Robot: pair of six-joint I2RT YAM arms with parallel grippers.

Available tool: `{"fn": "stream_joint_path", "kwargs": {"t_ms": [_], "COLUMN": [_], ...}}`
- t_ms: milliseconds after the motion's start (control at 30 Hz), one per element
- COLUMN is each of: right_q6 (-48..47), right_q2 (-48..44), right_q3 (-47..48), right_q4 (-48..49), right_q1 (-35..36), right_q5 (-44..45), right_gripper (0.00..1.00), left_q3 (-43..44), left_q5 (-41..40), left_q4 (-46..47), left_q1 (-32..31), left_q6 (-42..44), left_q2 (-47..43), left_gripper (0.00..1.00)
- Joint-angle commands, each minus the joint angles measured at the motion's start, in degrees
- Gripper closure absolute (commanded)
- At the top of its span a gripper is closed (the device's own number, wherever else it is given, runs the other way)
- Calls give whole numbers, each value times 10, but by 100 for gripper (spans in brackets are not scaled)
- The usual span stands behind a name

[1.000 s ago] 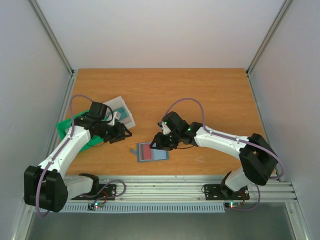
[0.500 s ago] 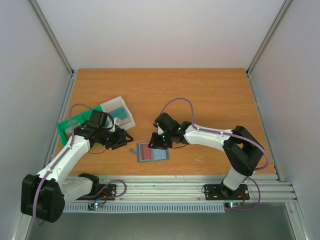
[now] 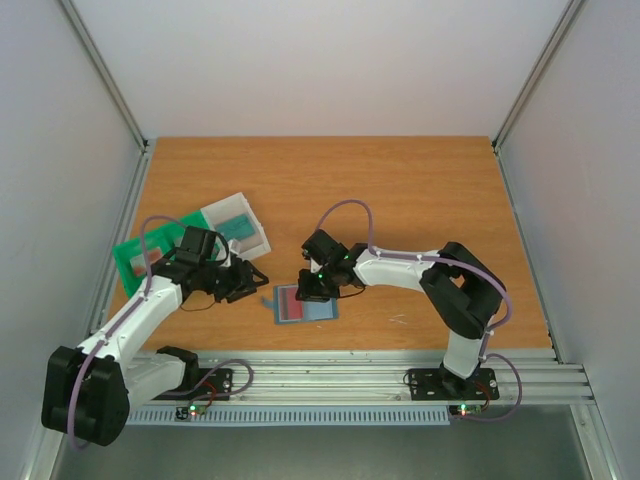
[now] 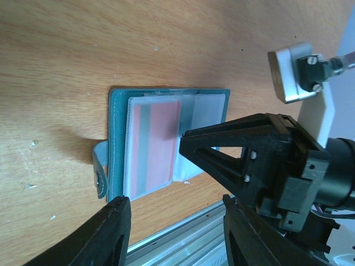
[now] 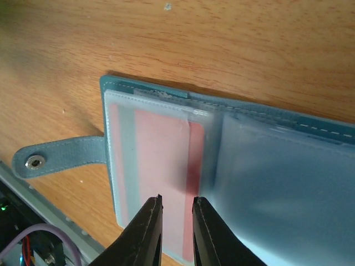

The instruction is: Take the credit cards out of the card holder

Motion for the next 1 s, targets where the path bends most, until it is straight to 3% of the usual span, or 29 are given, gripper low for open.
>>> {"fn": "stream_joint_path", "kwargs": {"t_ms": [0, 733, 967], "right_q6": [-7, -16, -12], "right_q2": [12, 31, 8], "right_q3": [13, -20, -24], "right_q4": [7, 13, 20], "right_q1": [6, 6, 6], "right_q5": [13, 38, 25], "right_gripper": [84, 98, 96], "left_q3": [-8, -38, -38], "left_q5": [17, 41, 35], "left_q4": [42, 160, 176], "left_q1": [-4, -12, -12], "left_q6": [-10, -63, -64], "left_q2": [-2, 55, 75], "left_gripper": [52, 53, 53]}}
